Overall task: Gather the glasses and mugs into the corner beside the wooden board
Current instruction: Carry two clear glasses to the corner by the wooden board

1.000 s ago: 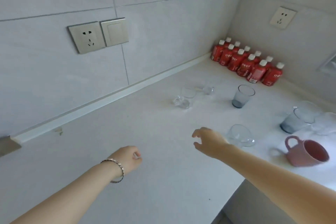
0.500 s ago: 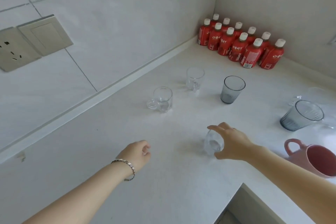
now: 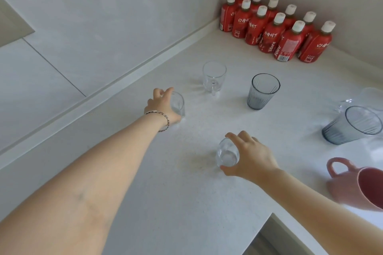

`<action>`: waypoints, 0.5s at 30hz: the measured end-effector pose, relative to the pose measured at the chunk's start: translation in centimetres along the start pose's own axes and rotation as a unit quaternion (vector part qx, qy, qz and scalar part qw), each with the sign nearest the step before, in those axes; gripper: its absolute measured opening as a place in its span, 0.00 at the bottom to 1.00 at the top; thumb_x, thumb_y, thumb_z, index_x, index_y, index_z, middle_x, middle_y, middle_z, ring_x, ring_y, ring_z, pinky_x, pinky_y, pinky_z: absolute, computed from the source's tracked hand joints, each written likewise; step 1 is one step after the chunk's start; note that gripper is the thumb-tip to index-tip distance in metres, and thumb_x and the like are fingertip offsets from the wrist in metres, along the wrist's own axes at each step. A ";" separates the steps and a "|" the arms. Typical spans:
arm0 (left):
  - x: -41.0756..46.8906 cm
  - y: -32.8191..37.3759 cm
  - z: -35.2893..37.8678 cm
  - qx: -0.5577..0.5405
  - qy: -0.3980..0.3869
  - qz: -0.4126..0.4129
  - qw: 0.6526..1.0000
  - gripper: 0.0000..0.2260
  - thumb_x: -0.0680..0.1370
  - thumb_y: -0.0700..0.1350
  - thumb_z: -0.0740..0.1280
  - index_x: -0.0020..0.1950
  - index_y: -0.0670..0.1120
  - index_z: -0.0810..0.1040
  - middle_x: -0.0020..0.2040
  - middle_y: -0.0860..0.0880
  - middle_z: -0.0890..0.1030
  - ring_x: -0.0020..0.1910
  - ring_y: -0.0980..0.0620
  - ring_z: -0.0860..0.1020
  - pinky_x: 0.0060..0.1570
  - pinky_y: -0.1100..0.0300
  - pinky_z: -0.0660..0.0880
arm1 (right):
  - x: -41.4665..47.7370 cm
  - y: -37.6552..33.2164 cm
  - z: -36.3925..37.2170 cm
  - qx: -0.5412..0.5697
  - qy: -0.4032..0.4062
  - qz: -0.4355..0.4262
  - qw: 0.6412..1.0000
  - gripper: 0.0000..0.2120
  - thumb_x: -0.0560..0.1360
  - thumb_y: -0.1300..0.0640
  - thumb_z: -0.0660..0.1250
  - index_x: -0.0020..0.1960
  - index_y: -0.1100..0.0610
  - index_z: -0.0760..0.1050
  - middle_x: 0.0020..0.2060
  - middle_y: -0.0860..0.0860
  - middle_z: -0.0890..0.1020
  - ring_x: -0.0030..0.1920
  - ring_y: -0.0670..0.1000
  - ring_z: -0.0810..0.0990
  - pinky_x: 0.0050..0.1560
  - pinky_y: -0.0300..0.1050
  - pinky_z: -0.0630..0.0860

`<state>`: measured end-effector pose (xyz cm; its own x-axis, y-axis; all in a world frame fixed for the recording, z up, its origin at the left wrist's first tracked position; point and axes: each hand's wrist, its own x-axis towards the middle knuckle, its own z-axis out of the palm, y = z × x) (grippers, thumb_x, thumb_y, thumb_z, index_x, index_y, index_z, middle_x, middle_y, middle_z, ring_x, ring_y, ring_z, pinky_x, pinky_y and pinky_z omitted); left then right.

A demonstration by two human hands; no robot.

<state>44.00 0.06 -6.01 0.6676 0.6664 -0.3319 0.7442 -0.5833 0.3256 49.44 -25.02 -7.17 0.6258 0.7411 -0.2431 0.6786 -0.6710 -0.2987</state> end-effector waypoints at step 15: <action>-14.0 -5.8 3.8 -0.079 0.048 -0.043 0.995 0.33 0.63 0.62 0.70 0.65 0.62 0.60 0.53 0.56 0.68 0.44 0.49 0.78 0.39 0.62 0.68 | -1.2 -3.0 0.6 -0.065 -0.011 0.042 0.997 0.39 0.64 0.34 0.67 0.70 0.46 0.58 0.60 0.49 0.70 0.59 0.52 0.74 0.46 0.44 0.75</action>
<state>30.43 -7.65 -6.59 0.5910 0.7563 -0.2808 0.7802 -0.4473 0.4372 46.49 -23.88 -6.51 0.6751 0.6816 -0.2822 0.6693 -0.7268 -0.1541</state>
